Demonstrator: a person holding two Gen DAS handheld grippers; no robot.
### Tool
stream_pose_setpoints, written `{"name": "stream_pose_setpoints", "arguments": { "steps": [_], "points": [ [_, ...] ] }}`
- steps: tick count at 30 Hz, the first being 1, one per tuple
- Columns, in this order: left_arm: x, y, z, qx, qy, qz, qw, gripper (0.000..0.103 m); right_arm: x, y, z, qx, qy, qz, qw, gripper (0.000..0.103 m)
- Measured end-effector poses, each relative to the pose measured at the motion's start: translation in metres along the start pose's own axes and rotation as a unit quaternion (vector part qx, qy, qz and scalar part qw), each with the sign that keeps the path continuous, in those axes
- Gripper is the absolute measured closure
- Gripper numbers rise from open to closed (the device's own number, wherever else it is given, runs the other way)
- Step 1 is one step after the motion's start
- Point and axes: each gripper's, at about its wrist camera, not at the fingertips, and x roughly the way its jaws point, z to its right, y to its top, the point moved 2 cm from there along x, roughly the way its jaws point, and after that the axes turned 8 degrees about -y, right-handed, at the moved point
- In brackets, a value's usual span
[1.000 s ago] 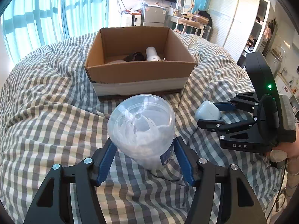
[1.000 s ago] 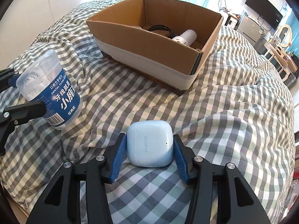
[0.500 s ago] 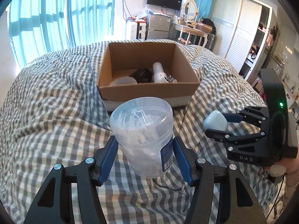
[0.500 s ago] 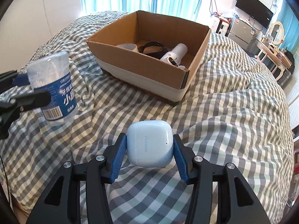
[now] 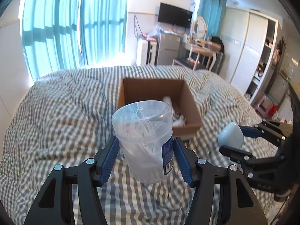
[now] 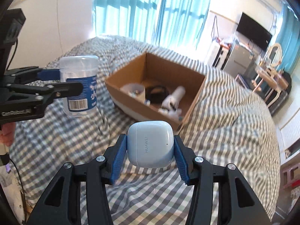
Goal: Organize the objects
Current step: 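Lift and carry the floss bottle and earbud case over the box, then lower both items into the box and open both grippers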
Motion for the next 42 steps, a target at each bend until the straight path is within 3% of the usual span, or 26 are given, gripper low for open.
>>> {"name": "stream_pose_setpoints", "arguments": {
  "steps": [9,21,29,36,42],
  "points": [
    [-0.009,0.05,0.001,-0.019,-0.013,0.064,0.9977,0.042,-0.015,0.044,0.009,-0.001,-0.008,0.035,0.999,0.054],
    [0.024,0.105,-0.023,-0.015,0.015,0.08,0.9966,0.042,0.025,0.104,0.03,0.015,-0.019,0.051,0.998,0.054],
    [0.076,0.111,-0.036,-0.007,0.024,0.053,0.9983,0.043,0.097,0.125,0.041,0.023,-0.023,0.025,0.999,0.054],
    [0.129,0.109,-0.044,-0.01,0.018,0.029,0.9994,0.043,0.162,0.119,0.044,0.028,-0.012,-0.001,1.0,0.054],
    [0.169,0.099,-0.052,0.005,0.02,0.003,0.9998,0.042,0.198,0.105,0.036,-0.009,-0.019,-0.018,1.0,0.054]
  ]
}}
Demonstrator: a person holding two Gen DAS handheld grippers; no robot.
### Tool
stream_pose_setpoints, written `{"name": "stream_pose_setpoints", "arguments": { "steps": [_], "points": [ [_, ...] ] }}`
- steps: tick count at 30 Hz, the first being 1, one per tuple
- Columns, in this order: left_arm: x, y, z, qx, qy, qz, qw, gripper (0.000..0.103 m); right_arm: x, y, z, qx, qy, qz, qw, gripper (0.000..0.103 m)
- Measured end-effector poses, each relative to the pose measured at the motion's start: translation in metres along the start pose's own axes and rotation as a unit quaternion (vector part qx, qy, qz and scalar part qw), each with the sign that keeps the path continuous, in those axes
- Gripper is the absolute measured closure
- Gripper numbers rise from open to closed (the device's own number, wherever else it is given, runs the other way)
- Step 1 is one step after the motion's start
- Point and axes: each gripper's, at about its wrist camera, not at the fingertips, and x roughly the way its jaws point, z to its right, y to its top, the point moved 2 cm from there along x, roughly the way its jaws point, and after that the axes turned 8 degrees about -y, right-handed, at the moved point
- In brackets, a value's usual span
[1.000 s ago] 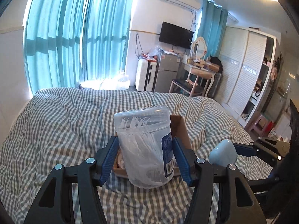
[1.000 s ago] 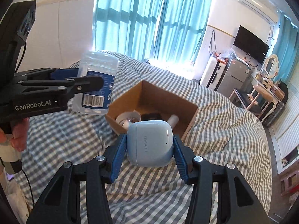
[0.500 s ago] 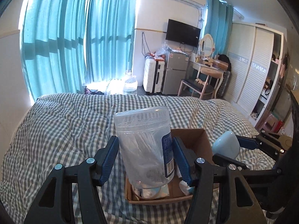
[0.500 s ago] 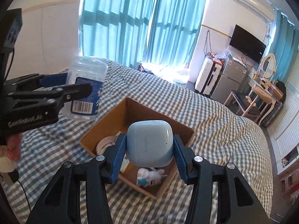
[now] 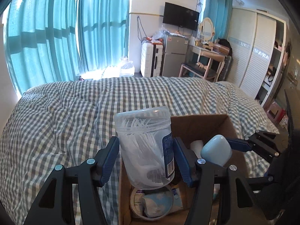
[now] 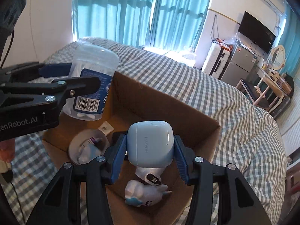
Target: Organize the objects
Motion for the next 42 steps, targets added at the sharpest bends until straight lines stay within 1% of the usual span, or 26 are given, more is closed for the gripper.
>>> {"name": "stream_pose_setpoints", "arguments": {
  "steps": [5,8,11,12,13,14,15,18,19,20,24,26,30,35,38,42],
  "points": [
    [0.025,-0.008,-0.001,-0.004,-0.016,-0.032,0.9993,0.042,0.006,-0.007,-0.001,-0.013,-0.001,0.018,1.0,0.054],
    [0.029,-0.009,-0.004,-0.003,-0.007,-0.034,0.9994,0.042,0.004,-0.008,-0.004,-0.024,-0.013,0.025,0.999,0.054],
    [0.027,-0.009,-0.002,0.002,-0.008,-0.035,0.9994,0.041,-0.003,-0.007,-0.001,-0.018,-0.012,0.031,0.999,0.054],
    [0.024,-0.009,-0.001,0.006,-0.007,-0.035,0.9993,0.041,-0.006,-0.007,0.002,-0.013,-0.014,0.034,0.999,0.051],
    [0.022,-0.006,-0.001,0.006,-0.005,-0.033,0.9994,0.039,-0.01,-0.006,0.004,-0.008,-0.018,0.041,0.999,0.046],
    [0.019,-0.004,0.0,0.004,-0.004,-0.031,0.9995,0.033,-0.015,-0.005,0.007,-0.002,-0.021,0.049,0.999,0.034],
    [0.016,0.0,-0.001,0.002,-0.004,-0.03,0.9995,0.031,-0.023,-0.005,0.011,0.009,-0.023,0.062,0.998,0.029],
    [-0.001,0.01,0.001,-0.006,-0.004,-0.018,0.9998,0.027,-0.045,0.001,0.022,0.033,-0.011,0.082,0.996,0.027],
    [-0.007,0.013,0.002,-0.007,-0.002,-0.013,0.9999,0.023,-0.052,0.002,0.026,0.038,-0.011,0.087,0.995,0.026],
    [-0.014,0.016,0.003,-0.006,0.002,-0.008,0.9999,0.021,-0.06,0.002,0.028,0.042,-0.013,0.092,0.995,0.026],
    [-0.05,0.029,0.014,0.009,0.022,0.024,0.9994,0.018,-0.089,0.004,0.039,0.056,-0.024,0.106,0.993,0.024],
    [-0.066,0.033,0.019,0.015,0.031,0.038,0.9987,0.014,-0.107,0.0,0.043,0.066,-0.03,0.113,0.991,0.024],
    [-0.102,0.04,0.031,0.024,0.035,0.063,0.9971,0.012,-0.142,-0.001,0.049,0.081,-0.041,0.131,0.987,0.02],
    [-0.14,0.046,0.045,0.034,0.043,0.091,0.9943,0.011,-0.189,-0.001,0.052,0.086,-0.068,0.163,0.981,0.014],
    [-0.165,0.046,0.052,0.039,0.05,0.111,0.9918,0.004,-0.212,-0.003,0.055,0.096,-0.076,0.176,0.977,0.01],
    [-0.195,0.042,0.059,0.043,0.059,0.132,0.9885,0.003,-0.242,-0.007,0.055,0.108,-0.089,0.188,0.972,0.005]
  ]
}}
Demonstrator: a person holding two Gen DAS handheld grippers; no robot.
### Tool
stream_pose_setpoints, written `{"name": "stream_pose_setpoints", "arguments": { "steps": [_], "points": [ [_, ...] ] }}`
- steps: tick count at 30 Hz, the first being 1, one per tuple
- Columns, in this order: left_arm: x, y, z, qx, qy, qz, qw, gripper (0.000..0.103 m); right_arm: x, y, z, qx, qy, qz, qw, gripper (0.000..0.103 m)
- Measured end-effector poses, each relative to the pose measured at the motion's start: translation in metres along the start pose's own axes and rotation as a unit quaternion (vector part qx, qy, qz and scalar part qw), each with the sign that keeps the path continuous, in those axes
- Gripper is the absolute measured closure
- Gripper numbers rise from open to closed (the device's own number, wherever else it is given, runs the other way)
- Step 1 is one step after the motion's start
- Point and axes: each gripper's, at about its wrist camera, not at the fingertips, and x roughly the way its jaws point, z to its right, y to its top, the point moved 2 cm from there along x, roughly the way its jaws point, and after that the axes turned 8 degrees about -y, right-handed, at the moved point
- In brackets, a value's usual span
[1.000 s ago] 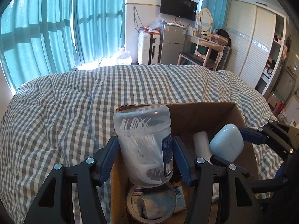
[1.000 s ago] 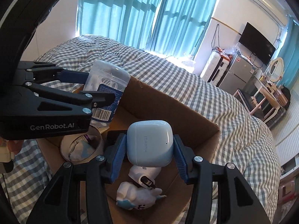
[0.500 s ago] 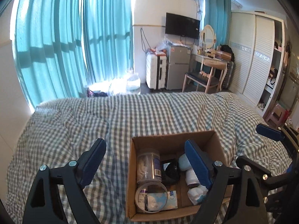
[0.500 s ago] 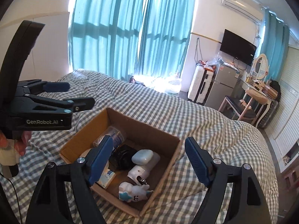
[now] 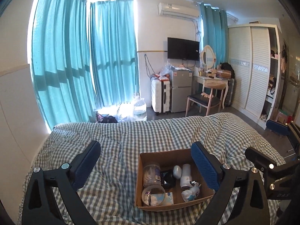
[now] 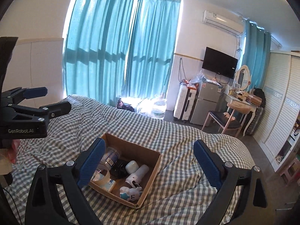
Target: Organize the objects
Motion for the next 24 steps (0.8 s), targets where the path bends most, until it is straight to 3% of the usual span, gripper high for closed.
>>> {"name": "stream_pose_setpoints", "arguments": {
  "steps": [11,17,24],
  "points": [
    [-0.078,-0.02,0.012,0.036,0.034,0.06,0.9969,0.0,-0.074,-0.007,-0.002,0.039,-0.017,0.036,0.998,0.002],
    [-0.099,-0.043,0.012,0.008,0.036,0.076,0.9965,0.0,-0.094,-0.032,-0.004,0.071,-0.025,0.042,0.996,0.001],
    [-0.109,-0.084,0.008,-0.005,0.067,0.079,0.9946,0.0,-0.099,-0.069,-0.001,0.098,-0.037,0.044,0.994,0.001]
  ]
}}
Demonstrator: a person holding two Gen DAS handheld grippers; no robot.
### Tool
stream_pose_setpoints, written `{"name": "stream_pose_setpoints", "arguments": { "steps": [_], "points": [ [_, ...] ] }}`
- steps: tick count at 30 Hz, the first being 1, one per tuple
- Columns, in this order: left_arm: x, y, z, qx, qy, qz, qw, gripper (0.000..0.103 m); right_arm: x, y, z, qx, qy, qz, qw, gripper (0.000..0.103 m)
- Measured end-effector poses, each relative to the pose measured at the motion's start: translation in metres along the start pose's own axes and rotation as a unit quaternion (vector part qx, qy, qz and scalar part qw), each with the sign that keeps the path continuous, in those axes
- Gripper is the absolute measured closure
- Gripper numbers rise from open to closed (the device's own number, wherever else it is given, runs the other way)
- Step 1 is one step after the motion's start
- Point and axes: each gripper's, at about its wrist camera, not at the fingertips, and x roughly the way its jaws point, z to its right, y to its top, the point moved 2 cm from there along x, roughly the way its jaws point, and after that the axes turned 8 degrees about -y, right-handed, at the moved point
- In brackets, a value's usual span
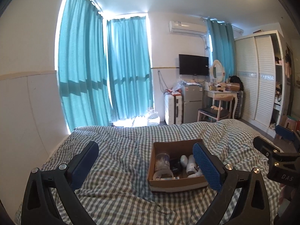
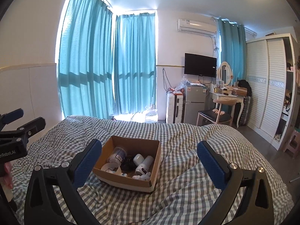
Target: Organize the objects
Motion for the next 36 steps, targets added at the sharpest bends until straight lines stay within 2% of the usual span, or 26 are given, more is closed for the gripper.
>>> {"name": "stream_pose_setpoints", "arguments": {
  "steps": [2,5,8,13,30,36],
  "points": [
    [-0.005,-0.01,-0.004,-0.008,0.012,0.01,0.9998,0.0,0.002,-0.008,0.002,0.007,-0.003,-0.003,1.0,0.001],
    [-0.006,-0.025,-0.011,-0.013,0.001,0.006,0.9999,0.0,0.004,-0.024,0.003,0.019,-0.005,-0.008,1.0,0.001],
    [-0.005,-0.039,-0.017,-0.027,0.006,0.008,0.9996,0.0,0.01,-0.041,0.0,0.021,0.003,-0.02,1.0,0.001],
    [0.0,-0.055,-0.022,-0.042,0.005,-0.007,0.9991,0.0,0.018,-0.064,-0.008,0.01,-0.001,-0.031,0.999,0.001],
    [0.0,-0.067,0.002,0.005,0.002,-0.023,0.9997,0.0,0.01,-0.063,-0.002,0.022,-0.017,-0.027,0.999,0.001],
    [0.001,-0.068,0.005,0.005,0.001,-0.026,0.9997,0.0,0.007,-0.062,-0.003,0.02,-0.017,-0.024,0.999,0.001]
  ]
}}
